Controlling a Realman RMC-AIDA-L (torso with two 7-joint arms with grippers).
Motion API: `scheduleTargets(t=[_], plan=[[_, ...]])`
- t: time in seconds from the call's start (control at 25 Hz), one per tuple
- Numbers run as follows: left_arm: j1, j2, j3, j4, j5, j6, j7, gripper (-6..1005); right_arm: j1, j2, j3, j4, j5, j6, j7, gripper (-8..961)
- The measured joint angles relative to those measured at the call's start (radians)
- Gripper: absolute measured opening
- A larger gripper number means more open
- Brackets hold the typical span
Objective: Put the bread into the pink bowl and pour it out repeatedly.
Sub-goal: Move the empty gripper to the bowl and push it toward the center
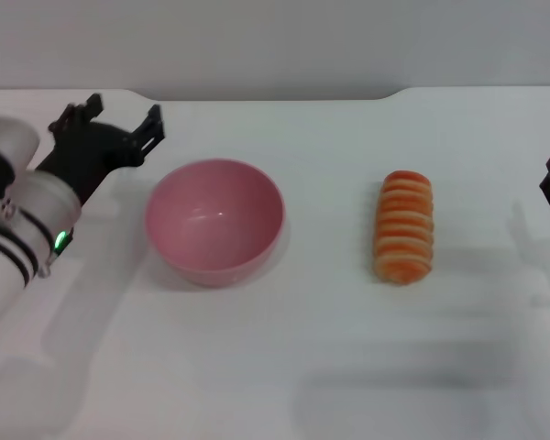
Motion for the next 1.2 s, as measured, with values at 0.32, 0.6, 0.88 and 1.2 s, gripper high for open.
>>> scheduleTargets(t=[0.32, 0.6, 0.88, 1.2], plan=[[0.072, 0.012, -0.081, 0.428, 0.089, -0.538, 0.015, 746, 0.000, 0.000, 0.001, 0.000, 0.001, 0.001, 0.000, 790], [0.037, -0.027, -0.180, 0.730, 0.084, -1.205, 0.111, 734, 0.003, -0.002, 0.004, 0.000, 0.001, 0.012, 0.000, 790], [0.034, -0.028, -0.177, 0.713, 0.083, -1.255, 0.078, 722, 0.004, -0.003, 0.002, 0.000, 0.001, 0.013, 0.000, 791], [0.000, -0.029, -0.143, 0.583, 0.084, -1.163, 0.077, 708, 0.004, -0.003, 0.001, 0.000, -0.003, 0.013, 0.000, 791]])
